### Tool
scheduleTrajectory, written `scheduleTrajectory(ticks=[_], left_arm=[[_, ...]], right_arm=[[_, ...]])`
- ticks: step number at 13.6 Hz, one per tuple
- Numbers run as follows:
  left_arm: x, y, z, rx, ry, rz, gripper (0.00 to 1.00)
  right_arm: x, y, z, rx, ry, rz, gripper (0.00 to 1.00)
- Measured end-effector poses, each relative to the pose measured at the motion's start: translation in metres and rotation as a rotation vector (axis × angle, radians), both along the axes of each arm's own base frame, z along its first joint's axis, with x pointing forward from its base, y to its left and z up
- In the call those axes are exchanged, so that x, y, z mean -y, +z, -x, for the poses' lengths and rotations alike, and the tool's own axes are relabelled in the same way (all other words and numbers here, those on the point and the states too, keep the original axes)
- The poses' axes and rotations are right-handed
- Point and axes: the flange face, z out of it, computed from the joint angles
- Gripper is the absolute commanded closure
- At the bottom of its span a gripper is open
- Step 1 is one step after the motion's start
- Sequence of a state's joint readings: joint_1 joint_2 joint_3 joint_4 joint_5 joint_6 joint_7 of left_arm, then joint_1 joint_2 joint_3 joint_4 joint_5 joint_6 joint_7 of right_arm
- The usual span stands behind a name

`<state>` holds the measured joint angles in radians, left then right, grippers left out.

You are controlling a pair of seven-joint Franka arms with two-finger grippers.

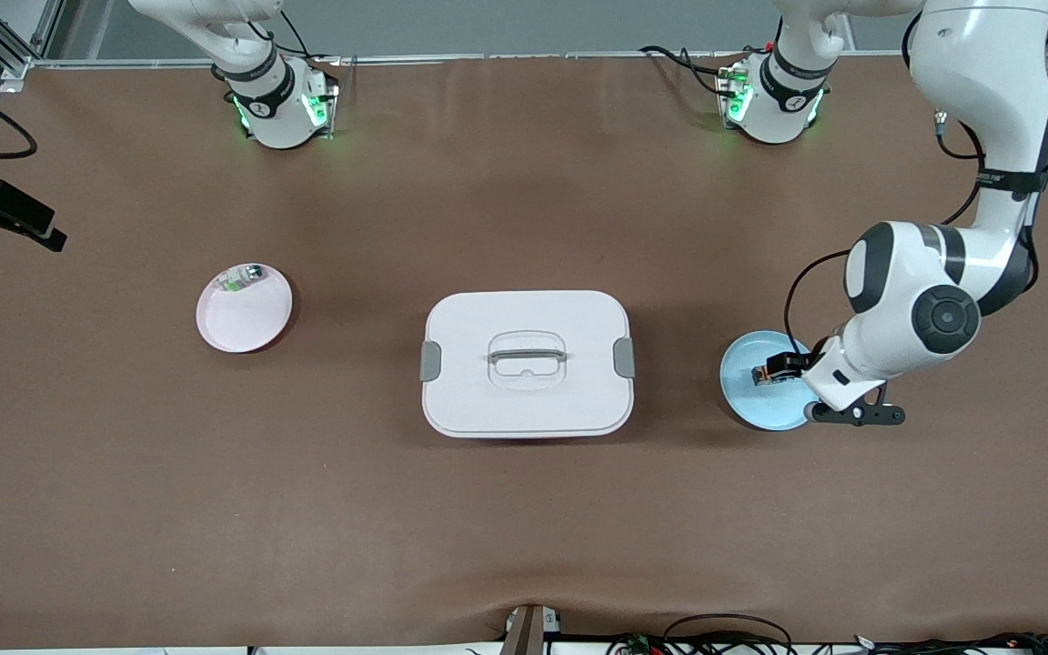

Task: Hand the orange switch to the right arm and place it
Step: 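Move the left gripper down over the black-orange switch on the blue plate, then close the left gripper on the black-orange switch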

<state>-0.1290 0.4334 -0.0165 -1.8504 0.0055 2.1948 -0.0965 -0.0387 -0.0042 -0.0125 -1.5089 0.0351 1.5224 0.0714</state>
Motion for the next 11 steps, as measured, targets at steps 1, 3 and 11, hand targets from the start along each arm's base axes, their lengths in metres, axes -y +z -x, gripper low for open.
scheduleTrajectory(ticks=[1,3,11], left_arm=[[0.0,-0.008,0.002,0.002,0.004,-0.002,0.0],[-0.001,-0.021,0.005,0.007,0.0,-0.006,0.0],[0.019,-0.051,0.022,-0.025,-0.006,-0.053,0.0]], right_arm=[[0.0,0.0,0.0,0.0,0.0,0.0,0.0],[0.0,0.0,0.0,-0.001,0.001,0.003,0.0],[0.001,-0.001,0.0,-0.004,0.003,0.02,0.0]])
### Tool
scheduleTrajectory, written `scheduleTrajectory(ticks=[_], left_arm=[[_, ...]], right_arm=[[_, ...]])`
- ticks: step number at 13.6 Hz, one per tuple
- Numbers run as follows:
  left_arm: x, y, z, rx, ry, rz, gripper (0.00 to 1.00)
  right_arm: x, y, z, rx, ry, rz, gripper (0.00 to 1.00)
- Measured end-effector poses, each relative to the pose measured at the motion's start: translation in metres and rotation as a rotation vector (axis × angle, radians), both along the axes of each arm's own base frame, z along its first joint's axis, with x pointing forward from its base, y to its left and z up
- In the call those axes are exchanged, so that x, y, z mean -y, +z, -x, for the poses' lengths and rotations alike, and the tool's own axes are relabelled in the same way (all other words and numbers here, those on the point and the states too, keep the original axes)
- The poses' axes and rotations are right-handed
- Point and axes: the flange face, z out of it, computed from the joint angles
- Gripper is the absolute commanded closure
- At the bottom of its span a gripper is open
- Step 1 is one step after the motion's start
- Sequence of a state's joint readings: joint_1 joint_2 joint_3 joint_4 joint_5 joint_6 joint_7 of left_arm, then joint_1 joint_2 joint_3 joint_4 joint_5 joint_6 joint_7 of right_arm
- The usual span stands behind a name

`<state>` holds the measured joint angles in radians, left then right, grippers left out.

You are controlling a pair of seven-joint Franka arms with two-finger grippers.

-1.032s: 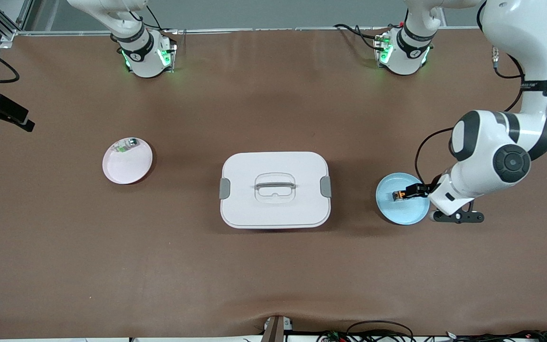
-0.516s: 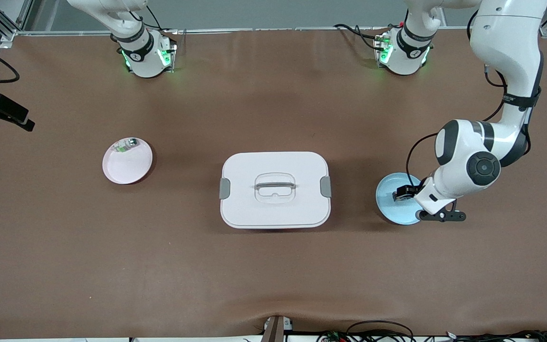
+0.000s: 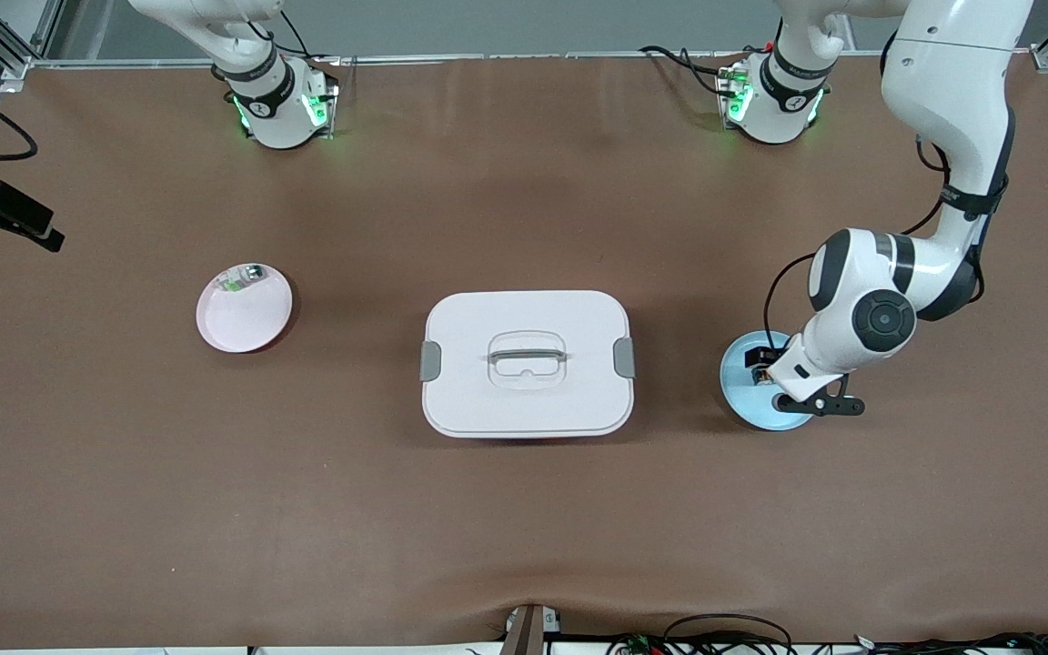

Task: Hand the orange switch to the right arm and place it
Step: 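Close the left gripper on the black-orange switch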

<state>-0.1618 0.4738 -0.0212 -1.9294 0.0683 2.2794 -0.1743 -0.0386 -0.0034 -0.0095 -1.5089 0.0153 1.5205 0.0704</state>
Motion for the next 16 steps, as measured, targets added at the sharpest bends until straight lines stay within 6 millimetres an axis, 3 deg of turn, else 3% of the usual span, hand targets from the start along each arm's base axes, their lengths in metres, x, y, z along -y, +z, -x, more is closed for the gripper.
scheduleTrajectory(ticks=[13,16], left_arm=[[-0.003,-0.046,0.0,0.014,0.129,-0.006,0.0],[-0.004,-0.047,-0.001,0.018,0.134,-0.005,0.0]], right_arm=[[0.002,0.0,0.0,-0.001,-0.003,0.002,0.0],[0.002,0.0,0.0,-0.001,-0.003,0.002,0.0]])
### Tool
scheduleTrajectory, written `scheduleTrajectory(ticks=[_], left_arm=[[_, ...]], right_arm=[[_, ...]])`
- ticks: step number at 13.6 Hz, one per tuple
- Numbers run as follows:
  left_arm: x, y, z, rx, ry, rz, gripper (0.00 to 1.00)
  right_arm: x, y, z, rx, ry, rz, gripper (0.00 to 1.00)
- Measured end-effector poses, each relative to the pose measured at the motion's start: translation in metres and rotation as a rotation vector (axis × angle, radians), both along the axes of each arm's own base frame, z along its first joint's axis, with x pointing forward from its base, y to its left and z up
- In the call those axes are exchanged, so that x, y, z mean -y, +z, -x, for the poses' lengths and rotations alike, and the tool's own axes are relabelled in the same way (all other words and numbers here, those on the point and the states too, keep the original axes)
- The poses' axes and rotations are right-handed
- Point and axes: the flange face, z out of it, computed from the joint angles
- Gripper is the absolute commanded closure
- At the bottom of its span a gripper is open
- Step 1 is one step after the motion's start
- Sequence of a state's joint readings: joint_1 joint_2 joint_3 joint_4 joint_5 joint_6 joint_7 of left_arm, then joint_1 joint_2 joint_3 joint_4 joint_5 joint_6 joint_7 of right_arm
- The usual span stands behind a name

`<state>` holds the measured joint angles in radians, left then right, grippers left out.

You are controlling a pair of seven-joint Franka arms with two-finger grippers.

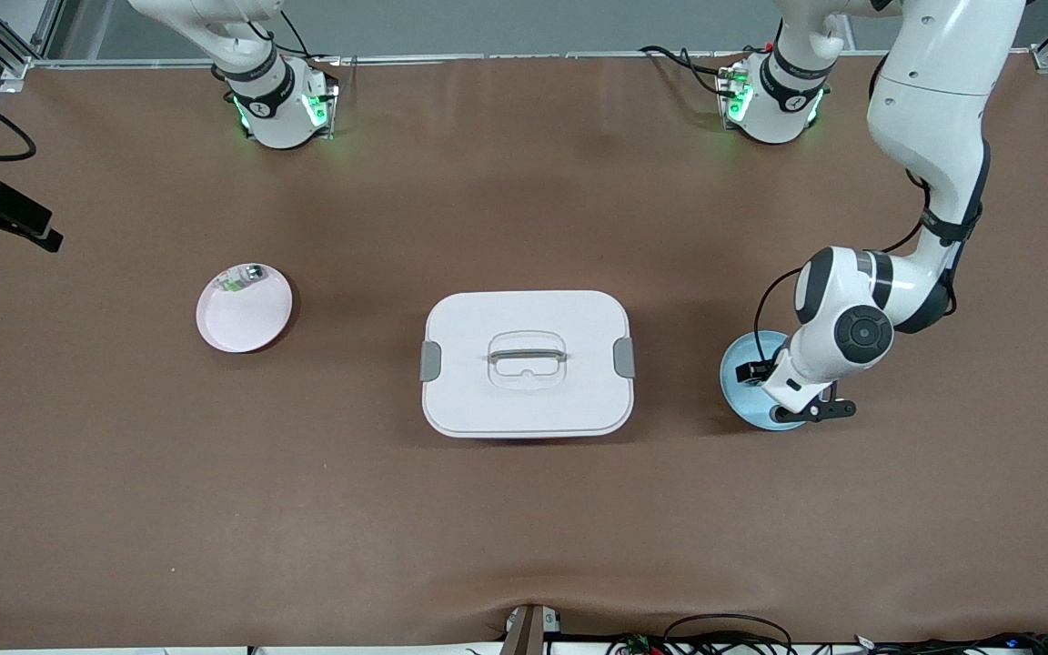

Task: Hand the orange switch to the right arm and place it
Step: 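Close the left gripper on the black-orange switch, then lift the switch with the left gripper and carry it toward the box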

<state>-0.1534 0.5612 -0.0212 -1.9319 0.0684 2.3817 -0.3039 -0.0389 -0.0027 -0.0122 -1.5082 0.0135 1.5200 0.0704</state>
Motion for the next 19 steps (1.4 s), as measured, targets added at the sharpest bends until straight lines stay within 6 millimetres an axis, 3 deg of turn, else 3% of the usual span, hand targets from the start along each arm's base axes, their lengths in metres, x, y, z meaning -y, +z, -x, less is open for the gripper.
scheduleTrajectory(ticks=[5,7,12,14,19], left_arm=[[0.0,0.001,-0.001,0.008,0.001,0.002,0.51],[0.0,0.001,-0.001,0.008,0.001,0.002,0.65],[0.0,0.003,-0.001,0.011,0.017,0.0,0.66],[0.0,0.013,-0.003,0.008,0.065,-0.007,0.66],[0.001,0.086,-0.002,-0.005,0.356,-0.032,0.67]], right_arm=[[0.001,0.002,0.0,0.004,-0.001,0.001,0.0],[0.0,0.002,0.0,0.004,0.0,0.001,0.0],[0.0,0.003,0.0,0.008,0.001,0.005,0.0],[0.001,0.003,0.0,0.008,0.0,0.015,0.0],[0.0,0.003,0.0,0.009,0.003,0.018,0.0]])
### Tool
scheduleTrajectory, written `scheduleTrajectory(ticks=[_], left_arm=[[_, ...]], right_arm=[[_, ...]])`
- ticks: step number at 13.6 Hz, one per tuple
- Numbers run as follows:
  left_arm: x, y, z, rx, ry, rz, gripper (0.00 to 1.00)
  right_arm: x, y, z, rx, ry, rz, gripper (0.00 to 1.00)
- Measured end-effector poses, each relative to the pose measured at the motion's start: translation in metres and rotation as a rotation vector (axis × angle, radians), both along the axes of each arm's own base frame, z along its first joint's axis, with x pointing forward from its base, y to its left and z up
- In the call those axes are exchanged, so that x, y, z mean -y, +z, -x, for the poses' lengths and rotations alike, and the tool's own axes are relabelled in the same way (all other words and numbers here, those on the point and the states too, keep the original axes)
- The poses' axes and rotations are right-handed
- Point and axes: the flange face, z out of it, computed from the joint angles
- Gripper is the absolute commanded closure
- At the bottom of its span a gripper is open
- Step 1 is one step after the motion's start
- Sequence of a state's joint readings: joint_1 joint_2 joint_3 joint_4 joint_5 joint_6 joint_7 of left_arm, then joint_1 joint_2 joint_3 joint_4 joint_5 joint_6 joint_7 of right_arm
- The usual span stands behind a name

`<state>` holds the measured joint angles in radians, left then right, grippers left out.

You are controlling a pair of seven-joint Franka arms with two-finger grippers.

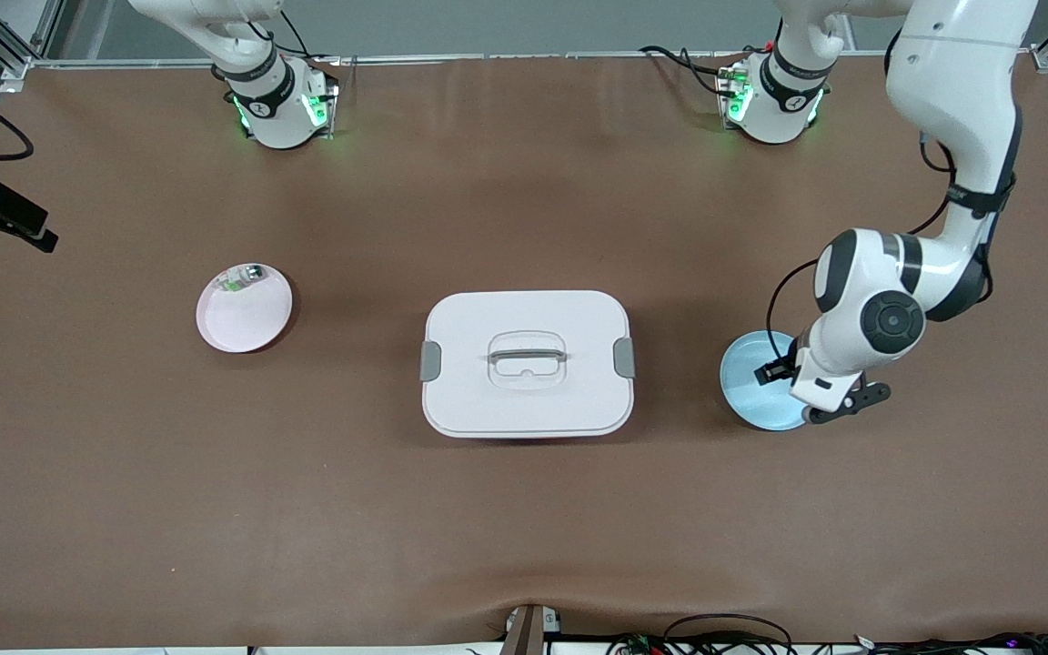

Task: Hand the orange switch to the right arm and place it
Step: 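Lift the switch with the left gripper and carry it toward the box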

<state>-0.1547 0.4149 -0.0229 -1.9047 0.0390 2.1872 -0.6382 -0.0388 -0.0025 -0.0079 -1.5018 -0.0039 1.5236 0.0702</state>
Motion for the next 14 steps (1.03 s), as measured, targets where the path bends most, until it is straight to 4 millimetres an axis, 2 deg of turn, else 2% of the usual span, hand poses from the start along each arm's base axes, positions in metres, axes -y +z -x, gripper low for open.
scheduleTrajectory(ticks=[4,6,10,14], left_arm=[[0.018,0.074,0.013,-0.027,0.166,0.11,0.67],[0.037,0.111,0.022,-0.014,0.255,0.178,0.67],[0.092,0.185,0.045,0.012,0.405,0.342,0.67],[0.159,0.242,0.075,0.02,0.493,0.408,0.68]], right_arm=[[0.002,0.001,-0.001,0.011,-0.004,0.002,0.0],[0.001,0.003,-0.002,0.019,0.0,0.003,0.0],[0.002,0.012,-0.001,0.038,-0.003,0.004,0.0],[0.002,0.012,-0.001,0.035,-0.004,0.003,0.0]])
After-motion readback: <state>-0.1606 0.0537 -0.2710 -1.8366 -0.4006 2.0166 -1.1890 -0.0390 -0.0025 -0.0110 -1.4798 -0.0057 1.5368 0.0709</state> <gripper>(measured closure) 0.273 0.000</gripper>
